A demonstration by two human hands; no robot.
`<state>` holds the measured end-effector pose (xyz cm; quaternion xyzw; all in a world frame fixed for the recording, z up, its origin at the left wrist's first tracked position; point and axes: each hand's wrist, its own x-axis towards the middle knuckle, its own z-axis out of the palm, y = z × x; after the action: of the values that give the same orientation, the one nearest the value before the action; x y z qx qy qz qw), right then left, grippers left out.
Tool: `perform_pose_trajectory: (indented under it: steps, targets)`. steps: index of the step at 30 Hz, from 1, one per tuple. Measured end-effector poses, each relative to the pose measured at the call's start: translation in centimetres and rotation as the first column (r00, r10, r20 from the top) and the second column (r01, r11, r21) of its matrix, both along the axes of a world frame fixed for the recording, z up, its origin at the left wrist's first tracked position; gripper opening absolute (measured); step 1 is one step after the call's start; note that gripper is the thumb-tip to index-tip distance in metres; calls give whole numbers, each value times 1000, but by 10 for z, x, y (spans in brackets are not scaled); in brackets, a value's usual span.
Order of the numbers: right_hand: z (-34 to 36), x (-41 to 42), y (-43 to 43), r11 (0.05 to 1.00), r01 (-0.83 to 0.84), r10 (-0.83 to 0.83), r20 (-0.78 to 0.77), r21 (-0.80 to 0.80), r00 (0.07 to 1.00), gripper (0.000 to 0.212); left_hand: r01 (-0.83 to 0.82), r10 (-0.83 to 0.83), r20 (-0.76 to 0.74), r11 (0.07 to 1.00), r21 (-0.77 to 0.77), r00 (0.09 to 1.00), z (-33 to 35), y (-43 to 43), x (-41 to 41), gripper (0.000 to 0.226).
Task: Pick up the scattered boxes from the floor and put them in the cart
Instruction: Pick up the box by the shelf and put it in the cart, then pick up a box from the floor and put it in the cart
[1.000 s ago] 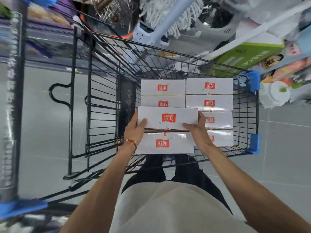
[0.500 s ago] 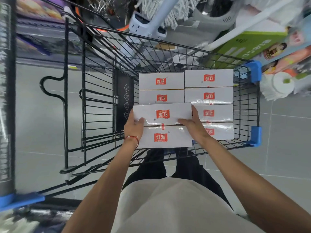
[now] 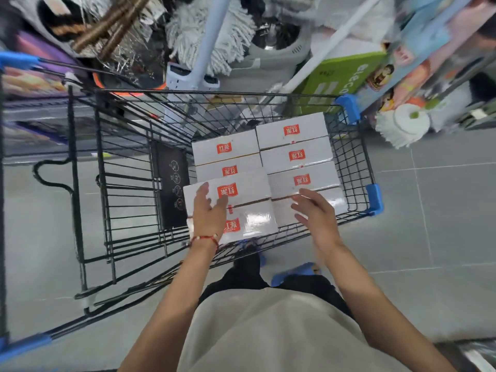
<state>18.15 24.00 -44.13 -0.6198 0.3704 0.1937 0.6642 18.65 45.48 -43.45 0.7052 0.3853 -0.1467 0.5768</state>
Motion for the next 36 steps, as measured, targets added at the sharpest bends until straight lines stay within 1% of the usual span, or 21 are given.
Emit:
perform_pose_trajectory:
  steps: [5, 7, 9, 14, 17, 19, 23, 28, 32, 36]
  targets:
    - [27, -24, -62, 992, 122, -125, 70, 43, 990, 26, 214, -213, 31, 976, -43, 977, 22, -65, 1, 37]
    - [34, -35, -94, 984, 171, -175, 106, 46, 979, 28, 289, -287, 55, 956, -53, 956, 32, -100, 0, 29]
    - [40, -48, -127, 973, 225, -229, 125, 47, 965, 26, 354, -349, 80, 933, -66, 934, 41, -141, -1, 25]
    - [55, -90, -214, 922, 380, -387, 146, 74, 910, 18, 563, -553, 115, 823, -74, 825, 57, -257, -13, 15]
    - [59, -119, -267, 893, 444, -450, 161, 75, 878, 21, 658, -646, 147, 751, -58, 749, 60, -328, -24, 15]
    - [62, -137, -301, 869, 492, -494, 173, 54, 852, 23, 707, -690, 172, 703, -76, 703, 62, -376, -31, 18]
    - [66, -164, -367, 807, 590, -584, 193, 34, 788, 21, 807, -784, 197, 587, -71, 588, 69, -461, -41, 14]
    - [73, -178, -445, 726, 687, -677, 210, 32, 705, 22, 889, -864, 209, 448, -90, 457, 77, -551, -39, 14]
    - [77, -169, -511, 676, 736, -721, 236, 31, 652, 17, 917, -888, 226, 388, -96, 399, 79, -623, -22, 15]
    - [77, -153, -584, 620, 785, -764, 241, 13, 599, 19, 937, -908, 236, 324, -127, 346, 75, -705, 1, 17]
